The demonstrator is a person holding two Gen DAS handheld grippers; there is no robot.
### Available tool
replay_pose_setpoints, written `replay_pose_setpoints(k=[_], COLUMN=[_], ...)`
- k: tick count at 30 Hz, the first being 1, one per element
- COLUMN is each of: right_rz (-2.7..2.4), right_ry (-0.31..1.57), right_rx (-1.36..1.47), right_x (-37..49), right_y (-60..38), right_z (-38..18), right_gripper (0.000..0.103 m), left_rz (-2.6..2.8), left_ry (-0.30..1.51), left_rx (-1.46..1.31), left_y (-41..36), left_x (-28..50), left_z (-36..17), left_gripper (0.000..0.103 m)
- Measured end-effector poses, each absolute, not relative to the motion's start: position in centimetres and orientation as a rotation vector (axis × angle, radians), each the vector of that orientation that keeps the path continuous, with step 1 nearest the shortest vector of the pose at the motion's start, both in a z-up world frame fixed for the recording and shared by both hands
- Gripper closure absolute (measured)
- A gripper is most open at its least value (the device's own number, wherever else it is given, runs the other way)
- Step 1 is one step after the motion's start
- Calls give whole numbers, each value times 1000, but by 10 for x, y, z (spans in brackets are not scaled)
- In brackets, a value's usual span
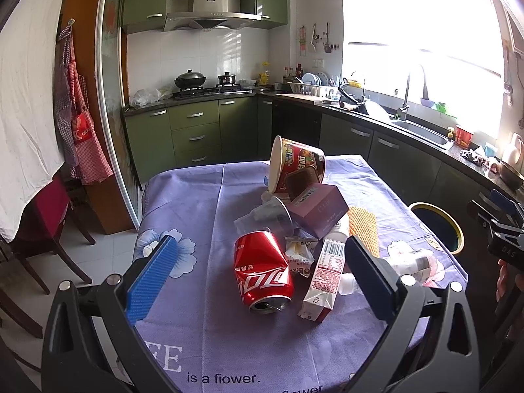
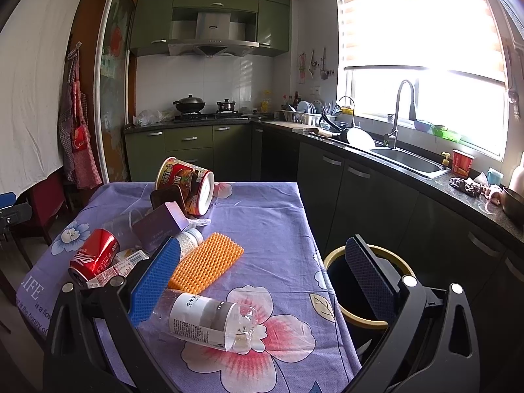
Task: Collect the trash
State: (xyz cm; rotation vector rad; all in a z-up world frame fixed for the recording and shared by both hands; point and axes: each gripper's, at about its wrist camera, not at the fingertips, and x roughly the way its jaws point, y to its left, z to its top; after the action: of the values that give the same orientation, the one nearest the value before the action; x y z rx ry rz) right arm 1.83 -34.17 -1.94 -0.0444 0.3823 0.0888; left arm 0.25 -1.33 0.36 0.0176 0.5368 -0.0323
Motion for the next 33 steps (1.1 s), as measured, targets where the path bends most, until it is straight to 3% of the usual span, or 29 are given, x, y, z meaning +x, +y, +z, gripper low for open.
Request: replay_pose_setpoints(k=[33], right_rz=[89], right_ry=[386], right_rx=[-46], right_x=[19], right_y=[-340], right_z=[-23], right_gripper=[4], left_rz=[-51], left_ry=[544], left_rx=[13], left_y=[-16], left_x=[2], left_z=[1], left_gripper=[6])
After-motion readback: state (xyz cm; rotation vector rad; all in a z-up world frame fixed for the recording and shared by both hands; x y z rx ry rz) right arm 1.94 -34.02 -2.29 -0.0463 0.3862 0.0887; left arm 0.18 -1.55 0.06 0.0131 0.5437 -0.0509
